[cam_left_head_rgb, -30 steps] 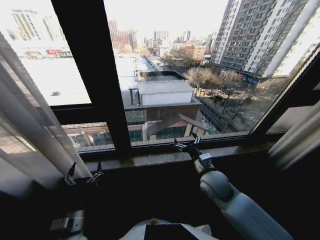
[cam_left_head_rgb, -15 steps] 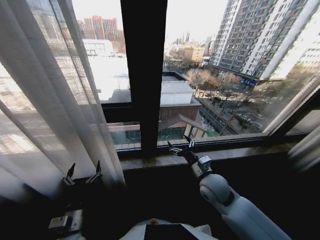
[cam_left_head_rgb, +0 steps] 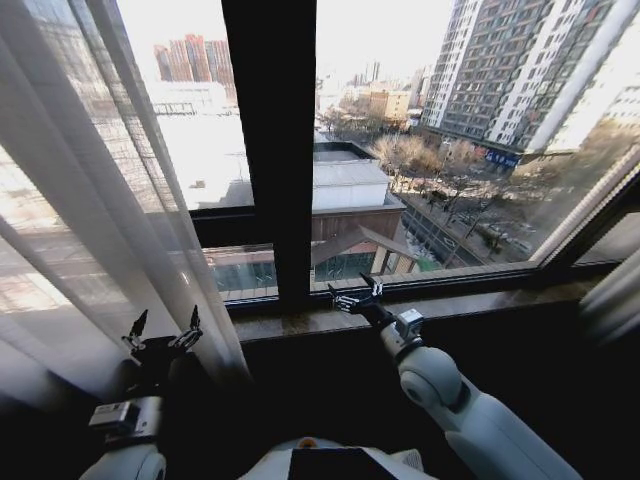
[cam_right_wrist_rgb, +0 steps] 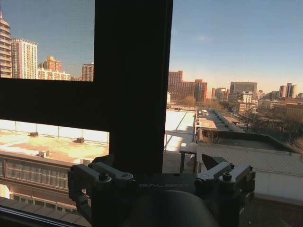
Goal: Open the curtains by pulling them apart, changing their state from closed to fully open.
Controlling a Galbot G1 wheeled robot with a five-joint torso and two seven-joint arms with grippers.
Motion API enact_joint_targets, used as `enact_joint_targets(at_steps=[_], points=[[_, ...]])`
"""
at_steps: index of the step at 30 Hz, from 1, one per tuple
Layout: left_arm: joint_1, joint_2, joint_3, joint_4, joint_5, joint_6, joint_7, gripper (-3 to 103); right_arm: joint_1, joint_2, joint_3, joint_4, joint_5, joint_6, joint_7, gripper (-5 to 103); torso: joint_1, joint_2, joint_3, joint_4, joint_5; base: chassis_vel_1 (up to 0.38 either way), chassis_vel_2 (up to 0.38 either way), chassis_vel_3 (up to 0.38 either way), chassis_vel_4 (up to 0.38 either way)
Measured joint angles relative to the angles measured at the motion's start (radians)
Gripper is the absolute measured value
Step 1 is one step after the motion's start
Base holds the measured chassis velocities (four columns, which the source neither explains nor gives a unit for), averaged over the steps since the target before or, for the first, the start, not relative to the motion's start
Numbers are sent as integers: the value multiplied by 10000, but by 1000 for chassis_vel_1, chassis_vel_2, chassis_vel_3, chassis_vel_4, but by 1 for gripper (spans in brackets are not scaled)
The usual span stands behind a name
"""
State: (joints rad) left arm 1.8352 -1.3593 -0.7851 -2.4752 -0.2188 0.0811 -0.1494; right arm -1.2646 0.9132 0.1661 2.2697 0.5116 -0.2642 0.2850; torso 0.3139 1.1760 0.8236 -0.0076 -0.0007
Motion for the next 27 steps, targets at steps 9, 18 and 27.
enact_joint_targets(at_steps=[9, 18, 27], points=[[-703, 1291, -19, -299, -951, 975, -932, 100, -514, -148, 242, 514, -591, 228, -21, 100, 1, 1, -1, -3, 12, 0, 0, 0, 0], [-1184, 1475, 211, 206, -1198, 1007, -918, 100, -512, -484, 439, 509, -588, 269, 30, 100, 2, 0, 0, 0, 9, 0, 0, 0, 0], [-1800, 1611, 174, 837, -1424, 997, -900, 100, -494, -618, 554, 317, -581, 359, 79, 100, 2, 1, 0, 0, 9, 0, 0, 0, 0]])
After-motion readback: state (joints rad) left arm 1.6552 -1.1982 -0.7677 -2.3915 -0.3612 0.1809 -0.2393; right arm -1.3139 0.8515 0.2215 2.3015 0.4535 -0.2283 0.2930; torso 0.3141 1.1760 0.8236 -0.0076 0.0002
